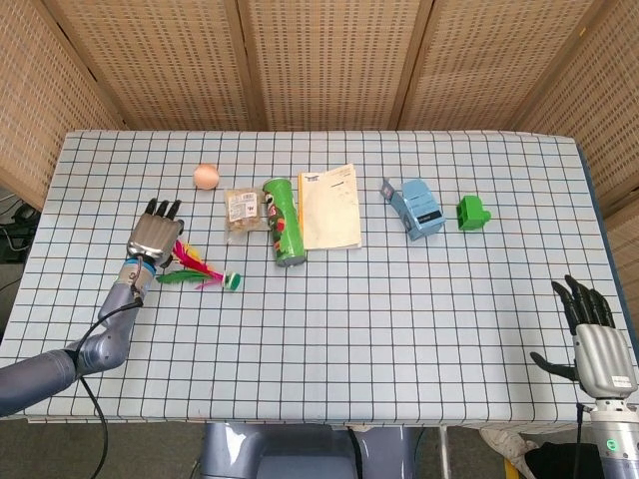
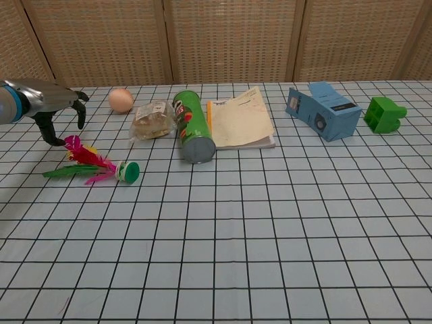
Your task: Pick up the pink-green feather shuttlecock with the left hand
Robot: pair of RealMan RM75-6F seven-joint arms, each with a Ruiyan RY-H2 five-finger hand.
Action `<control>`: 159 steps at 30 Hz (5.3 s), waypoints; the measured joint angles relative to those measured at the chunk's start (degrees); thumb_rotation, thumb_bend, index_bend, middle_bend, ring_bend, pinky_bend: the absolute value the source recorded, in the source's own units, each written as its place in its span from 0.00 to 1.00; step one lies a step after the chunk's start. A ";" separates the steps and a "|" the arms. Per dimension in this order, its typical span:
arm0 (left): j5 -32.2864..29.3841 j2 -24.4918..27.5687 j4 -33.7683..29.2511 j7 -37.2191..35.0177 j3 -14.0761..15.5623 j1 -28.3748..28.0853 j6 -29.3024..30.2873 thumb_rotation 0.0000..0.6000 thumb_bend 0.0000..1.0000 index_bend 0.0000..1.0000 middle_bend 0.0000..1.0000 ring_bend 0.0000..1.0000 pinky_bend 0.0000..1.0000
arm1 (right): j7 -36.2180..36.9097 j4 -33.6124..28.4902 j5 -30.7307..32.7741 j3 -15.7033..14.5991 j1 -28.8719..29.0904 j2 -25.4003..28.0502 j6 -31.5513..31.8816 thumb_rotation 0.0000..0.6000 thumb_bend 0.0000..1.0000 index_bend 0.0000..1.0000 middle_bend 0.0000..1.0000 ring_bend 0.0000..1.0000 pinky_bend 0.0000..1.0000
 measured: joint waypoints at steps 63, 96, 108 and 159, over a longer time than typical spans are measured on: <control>-5.16 2.55 -3.22 -0.88 10.13 -5.92 1.74 1.00 0.43 0.60 0.00 0.00 0.00 | 1.26 1.19 0.62 0.45 0.27 -0.74 -0.40 1.00 0.07 0.03 0.00 0.00 0.00; -6.25 18.14 -32.59 9.18 9.44 -11.01 17.67 1.00 0.43 0.61 0.00 0.00 0.00 | 7.01 -0.20 -2.40 0.26 -1.03 1.86 2.83 1.00 0.07 0.03 0.00 0.00 0.00; -3.98 22.40 -37.62 8.22 10.43 -9.03 20.83 1.00 0.43 0.61 0.00 0.00 0.00 | 7.26 -1.41 -3.96 -0.29 -1.38 2.55 3.74 1.00 0.07 0.03 0.00 0.00 0.00; 17.18 20.59 -43.50 -6.22 9.84 4.62 37.55 1.00 0.27 0.12 0.00 0.00 0.00 | 7.68 -2.10 -5.99 -0.88 -1.77 3.03 5.38 1.00 0.07 0.03 0.00 0.00 0.00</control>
